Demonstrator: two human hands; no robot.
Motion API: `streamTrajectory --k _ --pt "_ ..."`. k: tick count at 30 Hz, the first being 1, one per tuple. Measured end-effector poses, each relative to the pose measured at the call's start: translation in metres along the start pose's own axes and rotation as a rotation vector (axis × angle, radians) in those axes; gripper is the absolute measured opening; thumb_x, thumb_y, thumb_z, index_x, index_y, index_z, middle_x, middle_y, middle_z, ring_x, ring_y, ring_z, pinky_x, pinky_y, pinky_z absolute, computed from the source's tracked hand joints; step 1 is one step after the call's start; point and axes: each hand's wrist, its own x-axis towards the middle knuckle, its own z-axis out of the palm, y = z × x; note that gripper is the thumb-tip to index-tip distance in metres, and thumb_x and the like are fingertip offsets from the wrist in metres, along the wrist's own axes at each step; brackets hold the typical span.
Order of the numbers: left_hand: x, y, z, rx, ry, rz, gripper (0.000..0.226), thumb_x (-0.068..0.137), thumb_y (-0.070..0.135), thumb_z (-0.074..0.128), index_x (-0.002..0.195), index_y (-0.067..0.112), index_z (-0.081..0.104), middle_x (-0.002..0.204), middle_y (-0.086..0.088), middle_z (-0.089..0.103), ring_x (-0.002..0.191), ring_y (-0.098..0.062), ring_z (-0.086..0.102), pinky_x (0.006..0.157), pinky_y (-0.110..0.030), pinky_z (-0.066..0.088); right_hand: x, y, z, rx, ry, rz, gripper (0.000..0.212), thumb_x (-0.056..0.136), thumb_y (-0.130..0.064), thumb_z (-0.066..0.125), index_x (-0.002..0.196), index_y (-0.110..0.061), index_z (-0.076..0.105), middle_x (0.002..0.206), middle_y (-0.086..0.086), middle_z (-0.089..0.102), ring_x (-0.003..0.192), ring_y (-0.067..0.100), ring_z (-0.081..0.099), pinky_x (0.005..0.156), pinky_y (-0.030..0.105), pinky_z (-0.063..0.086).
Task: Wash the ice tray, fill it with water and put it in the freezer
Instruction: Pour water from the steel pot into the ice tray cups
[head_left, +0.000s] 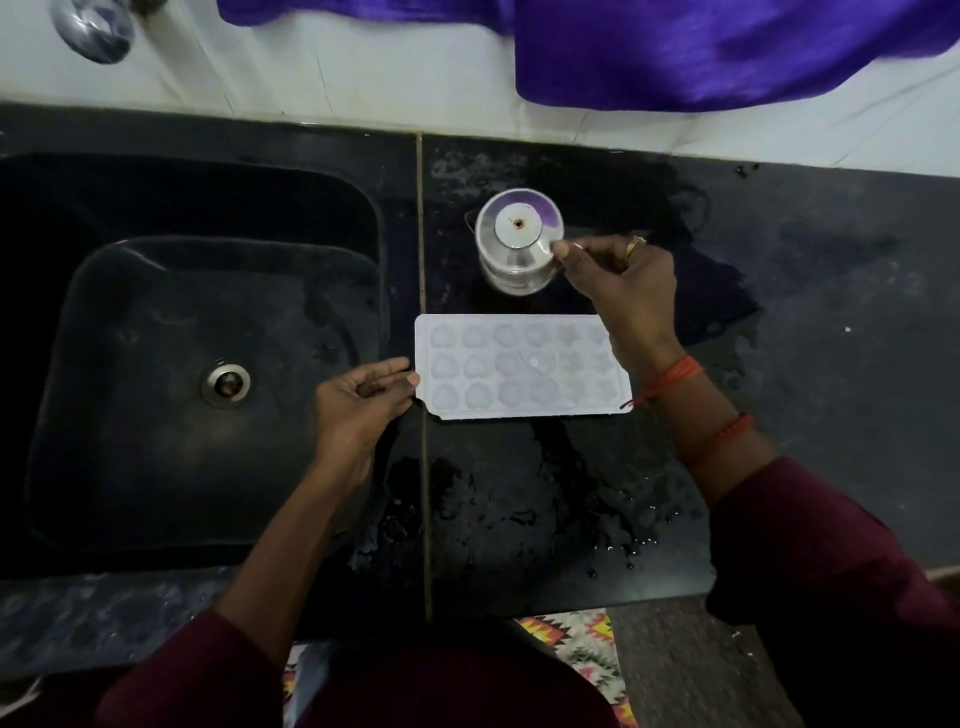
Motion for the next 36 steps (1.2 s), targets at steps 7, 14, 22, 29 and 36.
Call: streamTrajectory --k 7,14,22,29,36 --pt "0.001 0.0 -0.001 0.013 0.006 -0.004 0.026 0.082 0.006 0.081 0.108 0.007 0.075 0.091 -0.007 0.078 0.081 -0.009 0.075 0.07 -0.018 0.058 0.019 0.02 0.018 0.303 0.114 0.223 0.033 0.072 -0.034 0.09 0.086 -0.007 0.077 0.09 0.013 0.077 0.09 0.022 0.075 0.089 0.043 0.061" --pt "-0.001 0.002 0.001 0.005 0.015 -0.018 0.024 0.083 0.004 0.079 0.106 0.007 0.075 0.093 -0.009 0.078 0.079 -0.008 0.074 0.069 -0.017 0.058 0.03 0.026 0.033 0.419 0.194 0.306 0.017 0.082 -0.017 0.083 0.083 -0.004 0.072 0.09 0.014 0.072 0.085 0.015 0.071 0.083 0.032 0.06" --pt "-0.002 0.006 0.004 -0.007 0.015 -0.033 0.027 0.084 0.002 0.077 0.111 0.002 0.072 0.094 -0.009 0.077 0.078 -0.007 0.074 0.069 -0.015 0.057 0.035 0.021 0.05 0.592 0.22 0.389 0.013 0.089 -0.01 0.076 0.079 -0.006 0.068 0.088 0.01 0.065 0.076 0.011 0.065 0.083 0.029 0.06" --pt "-0.002 0.006 0.004 0.007 0.019 -0.03 0.028 0.084 0.002 0.078 0.112 0.001 0.073 0.095 -0.011 0.077 0.079 -0.008 0.075 0.069 -0.015 0.057 0.045 0.016 0.065 0.65 0.193 0.406 0.008 0.092 -0.009 0.071 0.085 -0.007 0.069 0.107 0.016 0.066 0.099 0.02 0.066 0.088 0.03 0.059" --pt "0.0 0.005 0.002 0.028 0.013 -0.029 0.028 0.084 0.004 0.078 0.111 0.002 0.073 0.097 -0.011 0.078 0.083 -0.01 0.075 0.072 -0.017 0.058 0.043 0.003 0.06 0.572 0.045 0.405 0.011 0.098 -0.015 0.065 0.107 -0.011 0.067 0.115 0.011 0.069 0.103 0.016 0.067 0.086 0.026 0.058"
